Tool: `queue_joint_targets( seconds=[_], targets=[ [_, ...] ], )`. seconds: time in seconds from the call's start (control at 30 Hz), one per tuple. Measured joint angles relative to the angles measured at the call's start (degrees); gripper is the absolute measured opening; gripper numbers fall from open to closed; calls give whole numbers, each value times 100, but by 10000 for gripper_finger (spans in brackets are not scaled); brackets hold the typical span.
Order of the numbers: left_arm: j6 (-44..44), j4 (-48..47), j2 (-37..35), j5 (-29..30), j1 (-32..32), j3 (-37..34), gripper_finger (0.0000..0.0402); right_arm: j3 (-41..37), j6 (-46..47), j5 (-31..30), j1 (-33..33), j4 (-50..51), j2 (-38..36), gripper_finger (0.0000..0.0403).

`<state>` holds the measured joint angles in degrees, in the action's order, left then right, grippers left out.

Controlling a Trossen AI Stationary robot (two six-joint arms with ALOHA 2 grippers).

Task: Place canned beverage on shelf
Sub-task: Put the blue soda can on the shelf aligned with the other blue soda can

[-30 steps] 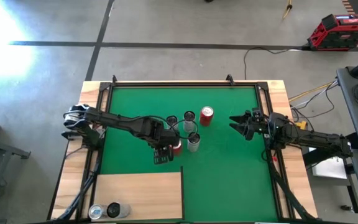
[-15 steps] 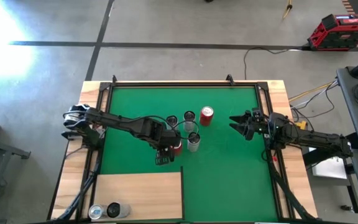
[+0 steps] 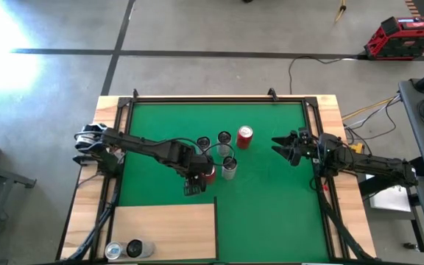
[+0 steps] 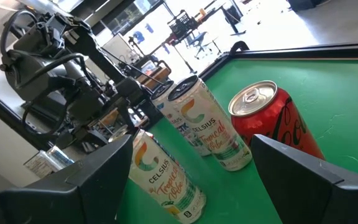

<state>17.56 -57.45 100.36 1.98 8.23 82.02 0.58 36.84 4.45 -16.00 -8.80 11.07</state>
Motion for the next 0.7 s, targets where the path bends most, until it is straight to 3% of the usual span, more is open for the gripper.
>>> queue_joint_targets(
  seconds=[0.27, 0.7],
  targets=[
    [329, 15, 0, 31, 12, -4, 235, 0, 0, 0, -1, 2, 0, 318],
    [1605, 6, 0, 50, 173, 110, 344, 0, 1, 1, -1, 1, 0, 318]
  ],
)
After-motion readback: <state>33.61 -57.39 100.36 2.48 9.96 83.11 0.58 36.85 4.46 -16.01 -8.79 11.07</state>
